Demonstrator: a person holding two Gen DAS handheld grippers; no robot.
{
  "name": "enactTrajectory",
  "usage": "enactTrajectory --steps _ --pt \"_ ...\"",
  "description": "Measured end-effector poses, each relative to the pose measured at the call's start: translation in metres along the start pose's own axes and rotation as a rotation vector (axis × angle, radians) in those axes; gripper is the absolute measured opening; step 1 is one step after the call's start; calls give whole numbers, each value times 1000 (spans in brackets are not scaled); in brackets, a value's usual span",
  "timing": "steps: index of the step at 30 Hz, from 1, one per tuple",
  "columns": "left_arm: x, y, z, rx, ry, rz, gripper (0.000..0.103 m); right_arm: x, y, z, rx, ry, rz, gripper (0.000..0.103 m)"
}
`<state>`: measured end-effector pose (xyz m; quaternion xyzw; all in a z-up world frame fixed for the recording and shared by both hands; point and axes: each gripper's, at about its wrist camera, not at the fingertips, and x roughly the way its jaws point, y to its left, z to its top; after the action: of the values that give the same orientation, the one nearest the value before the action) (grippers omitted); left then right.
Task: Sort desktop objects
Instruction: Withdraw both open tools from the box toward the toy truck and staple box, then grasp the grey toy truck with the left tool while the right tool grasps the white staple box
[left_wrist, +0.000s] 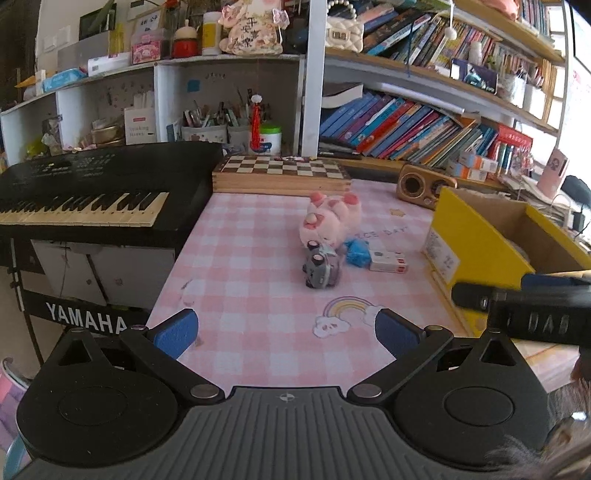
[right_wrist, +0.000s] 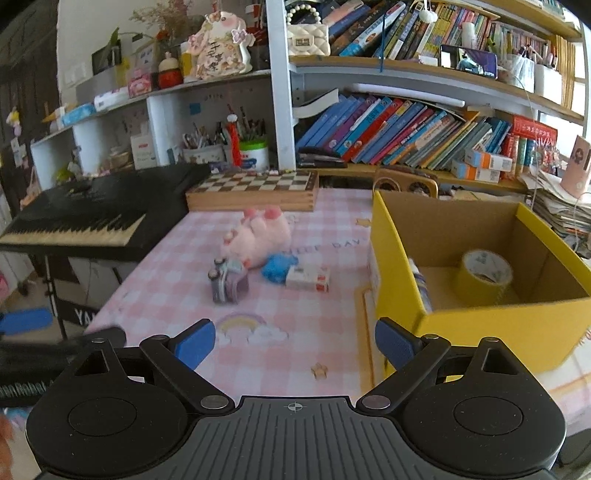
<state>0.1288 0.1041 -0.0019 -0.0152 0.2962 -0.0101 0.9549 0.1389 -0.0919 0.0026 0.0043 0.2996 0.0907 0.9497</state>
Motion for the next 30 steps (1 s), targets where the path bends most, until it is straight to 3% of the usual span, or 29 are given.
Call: enactTrajectory --steps 9,18,27,30 --pt "58 -10 14 45 27 -12 103 62 -2 28 35 50 -18 95" --pt "119 -26 26 89 46 -58 98 124 3 46 -13 126 -42 85" --pt "176 -33 36 120 106 -75 78 175 -5 47 -21 229 -64 82" --pt "189 -35 38 127 123 -85 65 187 -7 45 -17 257 -64 82"
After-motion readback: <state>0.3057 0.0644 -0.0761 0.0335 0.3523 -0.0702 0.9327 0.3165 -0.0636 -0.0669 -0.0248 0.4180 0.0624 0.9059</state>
